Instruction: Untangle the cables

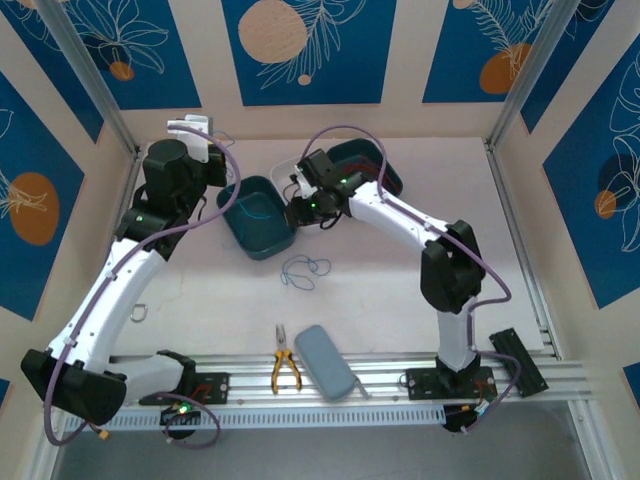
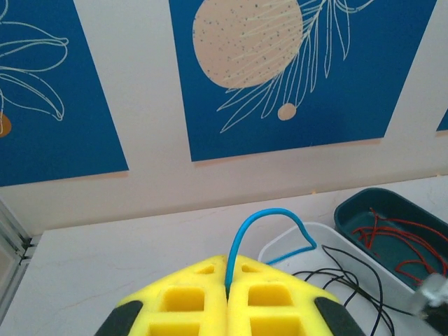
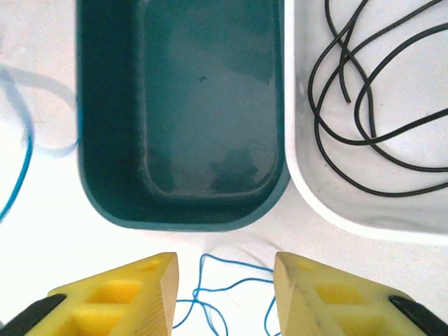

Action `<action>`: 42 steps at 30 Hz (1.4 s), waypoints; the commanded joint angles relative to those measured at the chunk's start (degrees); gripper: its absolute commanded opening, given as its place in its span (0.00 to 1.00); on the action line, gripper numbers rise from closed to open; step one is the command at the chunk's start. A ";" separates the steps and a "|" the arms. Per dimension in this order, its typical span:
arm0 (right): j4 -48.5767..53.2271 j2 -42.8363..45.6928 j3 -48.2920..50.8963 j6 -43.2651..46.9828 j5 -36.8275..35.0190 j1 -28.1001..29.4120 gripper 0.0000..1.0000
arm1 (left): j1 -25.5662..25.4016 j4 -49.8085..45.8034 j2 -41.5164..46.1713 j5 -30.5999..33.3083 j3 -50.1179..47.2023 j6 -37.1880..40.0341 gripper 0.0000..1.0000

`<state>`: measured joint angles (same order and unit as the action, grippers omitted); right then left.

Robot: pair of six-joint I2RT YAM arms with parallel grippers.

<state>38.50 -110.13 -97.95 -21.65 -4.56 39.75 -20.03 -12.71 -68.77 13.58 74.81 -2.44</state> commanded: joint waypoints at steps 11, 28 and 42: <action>-2.14 21.95 16.84 -3.69 -6.44 -1.65 0.59 | 1.53 -5.64 -5.22 -2.15 11.72 1.39 0.00; -3.54 34.34 29.60 -9.19 -11.87 -4.96 0.99 | 1.82 -4.46 -12.86 -3.25 15.01 -1.20 0.00; -7.15 39.20 34.16 -11.57 -7.31 -7.67 0.99 | 2.00 -1.75 -14.29 0.11 -0.78 -6.14 0.00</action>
<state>33.47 -72.51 -64.47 -32.12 -13.98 32.58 -18.85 -15.94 -82.35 12.73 76.53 -6.33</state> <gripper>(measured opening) 0.991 0.046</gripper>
